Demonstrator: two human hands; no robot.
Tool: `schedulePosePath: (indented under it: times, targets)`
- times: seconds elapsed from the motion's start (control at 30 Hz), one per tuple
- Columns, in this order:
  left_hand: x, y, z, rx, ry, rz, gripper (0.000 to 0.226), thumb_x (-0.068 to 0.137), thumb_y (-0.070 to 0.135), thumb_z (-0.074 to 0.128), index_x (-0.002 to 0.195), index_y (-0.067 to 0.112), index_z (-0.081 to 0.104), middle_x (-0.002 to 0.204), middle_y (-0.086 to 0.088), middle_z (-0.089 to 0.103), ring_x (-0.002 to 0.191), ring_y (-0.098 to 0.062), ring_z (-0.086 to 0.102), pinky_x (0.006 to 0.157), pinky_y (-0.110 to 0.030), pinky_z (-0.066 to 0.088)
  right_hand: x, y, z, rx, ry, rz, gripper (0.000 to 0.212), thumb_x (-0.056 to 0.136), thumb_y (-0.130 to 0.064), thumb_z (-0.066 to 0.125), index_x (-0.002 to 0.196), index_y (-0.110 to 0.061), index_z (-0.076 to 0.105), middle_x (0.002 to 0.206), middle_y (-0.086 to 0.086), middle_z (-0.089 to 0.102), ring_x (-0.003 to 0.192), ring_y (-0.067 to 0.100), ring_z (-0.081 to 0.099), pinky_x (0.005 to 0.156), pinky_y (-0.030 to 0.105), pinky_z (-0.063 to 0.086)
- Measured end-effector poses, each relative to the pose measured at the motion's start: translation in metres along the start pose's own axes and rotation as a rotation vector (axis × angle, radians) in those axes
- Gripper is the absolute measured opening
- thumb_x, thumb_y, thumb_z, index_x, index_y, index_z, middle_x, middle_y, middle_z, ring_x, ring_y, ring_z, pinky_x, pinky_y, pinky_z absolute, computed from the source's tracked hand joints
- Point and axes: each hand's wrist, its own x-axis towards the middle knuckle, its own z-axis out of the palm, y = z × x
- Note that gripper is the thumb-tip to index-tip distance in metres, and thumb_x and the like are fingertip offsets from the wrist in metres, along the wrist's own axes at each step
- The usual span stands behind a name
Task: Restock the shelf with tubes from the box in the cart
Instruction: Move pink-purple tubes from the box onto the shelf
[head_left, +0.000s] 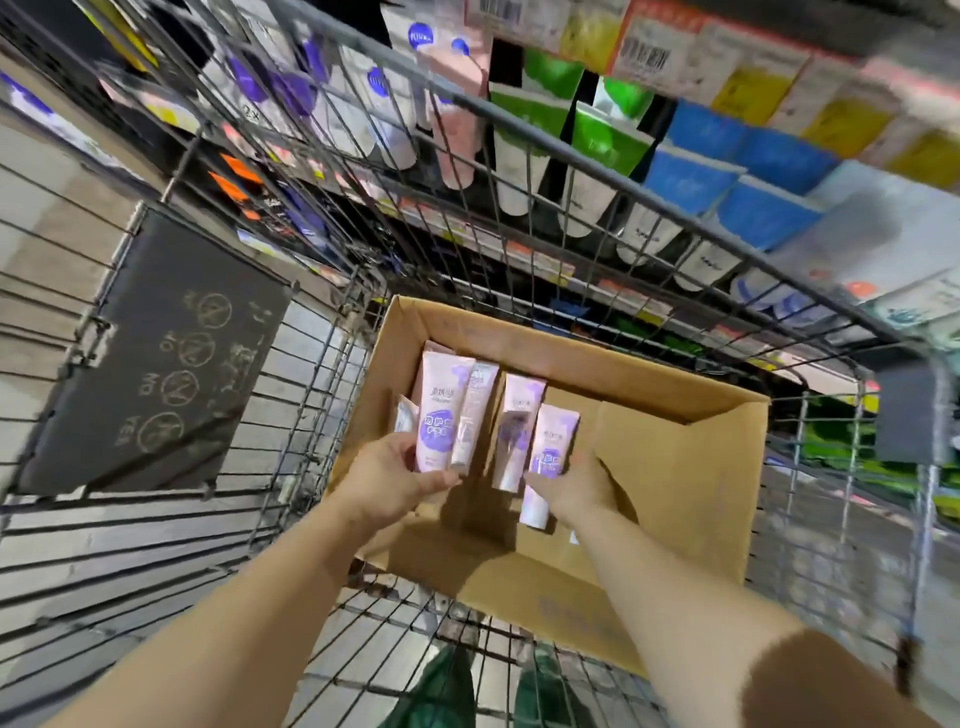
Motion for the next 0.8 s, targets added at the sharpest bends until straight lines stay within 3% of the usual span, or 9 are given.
schedulePosePath:
  times: [0.1, 0.2, 0.3, 0.37, 0.47, 0.53, 0.63, 0.73, 0.8]
  targets:
    - [0.006, -0.008, -0.004, 0.05, 0.06, -0.022, 0.025, 0.073, 0.027, 0.083, 0.093, 0.026, 0.067, 0.08, 0.006, 0.073, 0.065, -0.004, 0.068, 0.051, -0.016, 0.048, 0.006, 0.007, 0.025, 0.162, 0.036, 0.046, 0.056, 0.072, -0.03, 0.082, 0.115, -0.012, 0.051, 0.102, 0.001, 0.062, 0.096, 0.03, 0.064, 0.073, 0.032, 0.049]
    - [0.007, -0.013, -0.007, 0.051, 0.062, -0.03, 0.028, 0.072, 0.028, 0.085, 0.094, 0.025, 0.068, 0.083, 0.004, 0.074, 0.072, -0.011, 0.069, 0.057, -0.023, 0.05, 0.008, 0.009, 0.025, 0.257, 0.027, 0.089, 0.053, 0.072, -0.026, 0.082, 0.114, -0.011, 0.054, 0.112, 0.006, 0.065, 0.094, 0.029, 0.064, 0.077, 0.037, 0.055]
    - [0.0, -0.009, -0.006, 0.071, 0.043, -0.016, 0.029, 0.072, 0.03, 0.084, 0.095, 0.024, 0.068, 0.084, 0.006, 0.074, 0.073, -0.008, 0.068, 0.06, -0.023, 0.052, 0.004, 0.012, 0.006, 0.324, -0.041, 0.028, 0.03, 0.078, -0.022, 0.078, 0.1, -0.014, 0.057, 0.106, 0.007, 0.066, 0.087, 0.022, 0.062, 0.065, 0.028, 0.049]
    - [-0.011, 0.0, -0.003, 0.069, 0.02, -0.011, 0.026, 0.074, 0.028, 0.083, 0.095, 0.024, 0.068, 0.085, 0.007, 0.074, 0.078, -0.008, 0.07, 0.067, -0.025, 0.055, -0.007, 0.01, -0.014, 0.342, -0.084, -0.042, 0.032, 0.079, -0.023, 0.077, 0.103, -0.014, 0.059, 0.101, 0.003, 0.066, 0.085, 0.018, 0.062, 0.058, 0.026, 0.046]
    - [-0.035, 0.022, 0.001, 0.035, -0.017, 0.021, 0.027, 0.075, 0.024, 0.082, 0.098, 0.022, 0.068, 0.085, 0.008, 0.075, 0.078, -0.007, 0.07, 0.07, -0.025, 0.055, -0.038, 0.001, -0.05, 0.408, -0.116, -0.109, 0.039, 0.077, -0.022, 0.079, 0.11, -0.016, 0.058, 0.107, 0.001, 0.067, 0.094, 0.018, 0.065, 0.073, 0.034, 0.055]
    - [-0.058, 0.047, 0.003, 0.034, -0.047, 0.077, 0.033, 0.073, 0.027, 0.083, 0.101, 0.023, 0.066, 0.088, 0.006, 0.075, 0.074, -0.01, 0.07, 0.068, -0.029, 0.057, -0.067, -0.006, -0.08, 0.443, -0.132, -0.16, 0.04, 0.078, -0.02, 0.079, 0.112, -0.015, 0.058, 0.109, 0.001, 0.068, 0.097, 0.019, 0.065, 0.074, 0.032, 0.055]
    - [-0.096, 0.092, 0.007, 0.035, -0.064, 0.2, 0.04, 0.068, 0.027, 0.087, 0.102, 0.019, 0.066, 0.091, -0.001, 0.074, 0.08, -0.024, 0.071, 0.072, -0.043, 0.058, -0.121, -0.011, -0.129, 0.444, -0.095, -0.274, 0.032, 0.08, -0.019, 0.077, 0.102, -0.012, 0.055, 0.1, 0.003, 0.066, 0.084, 0.017, 0.064, 0.059, 0.025, 0.051]
    - [-0.135, 0.145, 0.019, 0.024, -0.082, 0.37, 0.06, 0.051, 0.043, 0.088, 0.098, 0.016, 0.063, 0.088, -0.005, 0.072, 0.072, -0.018, 0.065, 0.067, -0.038, 0.054, -0.172, -0.007, -0.184, 0.517, -0.05, -0.379, 0.027, 0.081, -0.013, 0.075, 0.099, -0.012, 0.054, 0.096, 0.007, 0.066, 0.073, 0.015, 0.063, 0.053, 0.025, 0.048]
    - [-0.168, 0.187, 0.033, 0.015, -0.11, 0.489, 0.05, 0.058, 0.039, 0.087, 0.094, 0.015, 0.062, 0.082, -0.004, 0.069, 0.068, -0.014, 0.06, 0.059, -0.03, 0.051, -0.203, 0.0, -0.223, 0.55, 0.003, -0.467, 0.028, 0.08, -0.015, 0.076, 0.1, -0.015, 0.057, 0.096, 0.005, 0.068, 0.079, 0.016, 0.064, 0.059, 0.027, 0.049]
